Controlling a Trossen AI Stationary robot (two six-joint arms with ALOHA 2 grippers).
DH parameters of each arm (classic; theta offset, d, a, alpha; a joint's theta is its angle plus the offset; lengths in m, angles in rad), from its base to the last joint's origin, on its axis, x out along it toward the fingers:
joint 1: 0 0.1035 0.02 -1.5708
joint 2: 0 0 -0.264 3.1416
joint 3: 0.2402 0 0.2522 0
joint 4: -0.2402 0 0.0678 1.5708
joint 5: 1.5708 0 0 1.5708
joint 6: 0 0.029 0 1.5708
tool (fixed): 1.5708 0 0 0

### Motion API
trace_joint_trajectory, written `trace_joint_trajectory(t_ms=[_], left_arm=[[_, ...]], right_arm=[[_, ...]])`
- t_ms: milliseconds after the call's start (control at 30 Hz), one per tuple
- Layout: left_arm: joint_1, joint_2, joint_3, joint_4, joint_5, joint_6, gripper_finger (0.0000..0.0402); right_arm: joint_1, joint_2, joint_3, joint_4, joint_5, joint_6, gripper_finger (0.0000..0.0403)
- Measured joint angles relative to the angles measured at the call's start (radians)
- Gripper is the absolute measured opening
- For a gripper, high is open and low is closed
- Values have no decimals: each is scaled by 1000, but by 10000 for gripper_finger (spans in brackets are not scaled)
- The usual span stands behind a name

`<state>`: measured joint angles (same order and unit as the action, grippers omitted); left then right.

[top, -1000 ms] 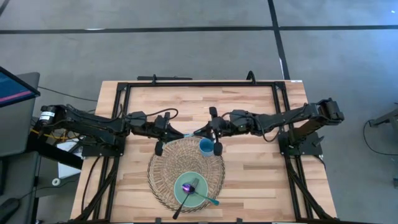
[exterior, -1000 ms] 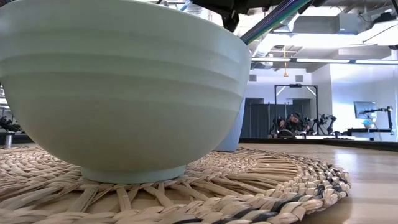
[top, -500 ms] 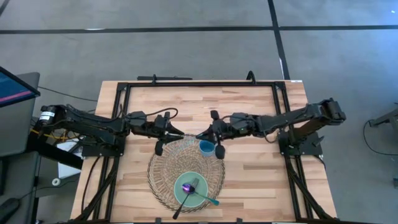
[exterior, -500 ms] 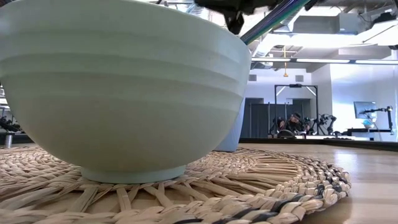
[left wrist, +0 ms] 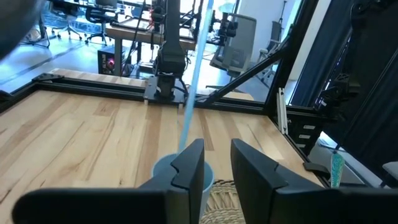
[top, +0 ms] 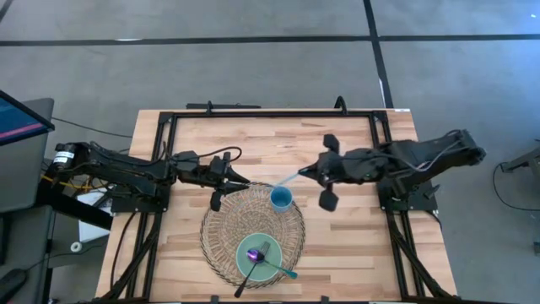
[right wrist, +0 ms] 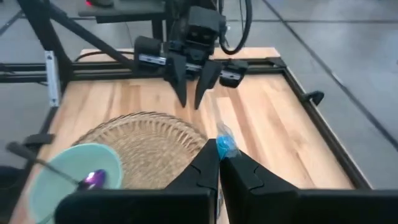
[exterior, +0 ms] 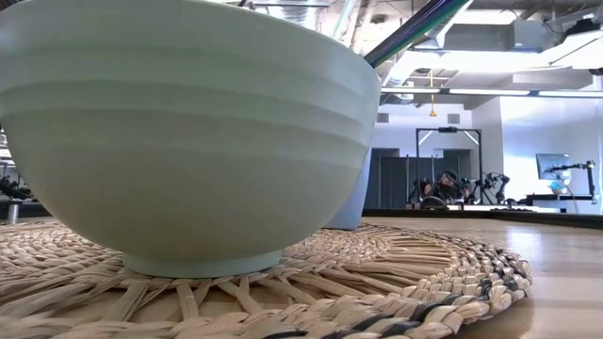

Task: Pick & Place Utensil
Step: Put the blue straw into the blue cup, then return to Home Position

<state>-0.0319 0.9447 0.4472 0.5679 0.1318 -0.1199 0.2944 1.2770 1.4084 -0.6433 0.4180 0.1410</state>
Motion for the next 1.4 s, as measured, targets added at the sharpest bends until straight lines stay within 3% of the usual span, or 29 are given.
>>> trace_joint_trajectory(t_ms=[367, 800, 1100, 1400], left_arm=[[0, 0, 0, -7, -11, 3, 78], [0, 0, 0, -10, -11, -16, 78], [0, 0, 0, -10, -11, -19, 78], [0, 1, 0, -10, -11, -19, 78]], right_arm=[[4, 47, 59, -284, 8, 250, 0], [-6, 228, 58, -171, -34, 242, 18], [-32, 201, 58, -114, -54, 189, 72], [-6, 134, 59, -23, -52, 60, 75]])
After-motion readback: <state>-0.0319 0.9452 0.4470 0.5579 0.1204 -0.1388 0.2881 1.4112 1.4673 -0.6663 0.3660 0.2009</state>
